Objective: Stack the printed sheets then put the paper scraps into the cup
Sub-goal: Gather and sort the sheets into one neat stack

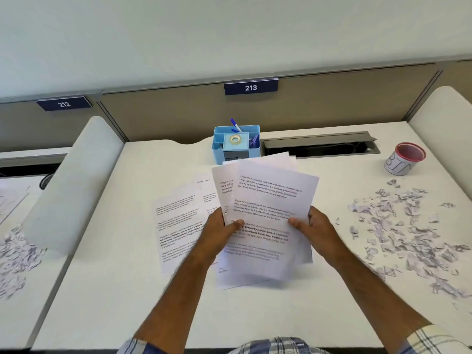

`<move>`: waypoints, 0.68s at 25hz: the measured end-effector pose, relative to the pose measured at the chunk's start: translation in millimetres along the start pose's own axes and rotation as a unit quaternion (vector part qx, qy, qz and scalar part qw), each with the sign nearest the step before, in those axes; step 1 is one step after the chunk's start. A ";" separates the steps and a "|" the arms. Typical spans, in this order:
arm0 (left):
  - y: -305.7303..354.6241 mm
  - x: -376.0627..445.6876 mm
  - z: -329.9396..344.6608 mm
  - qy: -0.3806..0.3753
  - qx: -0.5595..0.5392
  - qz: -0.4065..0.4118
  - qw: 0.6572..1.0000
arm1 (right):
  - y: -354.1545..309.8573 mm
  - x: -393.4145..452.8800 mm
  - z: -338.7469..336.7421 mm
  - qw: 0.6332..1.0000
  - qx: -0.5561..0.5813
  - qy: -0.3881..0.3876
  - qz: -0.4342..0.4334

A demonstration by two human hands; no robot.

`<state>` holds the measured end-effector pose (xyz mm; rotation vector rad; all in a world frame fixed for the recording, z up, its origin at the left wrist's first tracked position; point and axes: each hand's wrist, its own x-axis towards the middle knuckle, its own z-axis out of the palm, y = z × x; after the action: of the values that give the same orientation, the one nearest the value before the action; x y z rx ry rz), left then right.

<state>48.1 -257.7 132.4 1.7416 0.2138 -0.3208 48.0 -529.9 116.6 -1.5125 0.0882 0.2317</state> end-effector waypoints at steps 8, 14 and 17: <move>20.0 -0.6 11.6 0.050 0.037 0.078 0.995 | -8.2 10.6 -1.5 0.992 -0.063 0.070 -0.083; 6.1 -2.9 14.7 0.056 0.037 0.047 0.997 | -0.7 4.5 0.9 0.991 -0.097 0.045 -0.084; 18.1 -2.8 11.4 0.055 0.031 0.056 0.996 | -11.4 4.2 2.6 0.991 -0.086 0.058 -0.082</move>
<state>50.1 -272.2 148.2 1.8270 0.1864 -0.1517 54.2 -527.3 127.1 -1.6957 0.0362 0.0185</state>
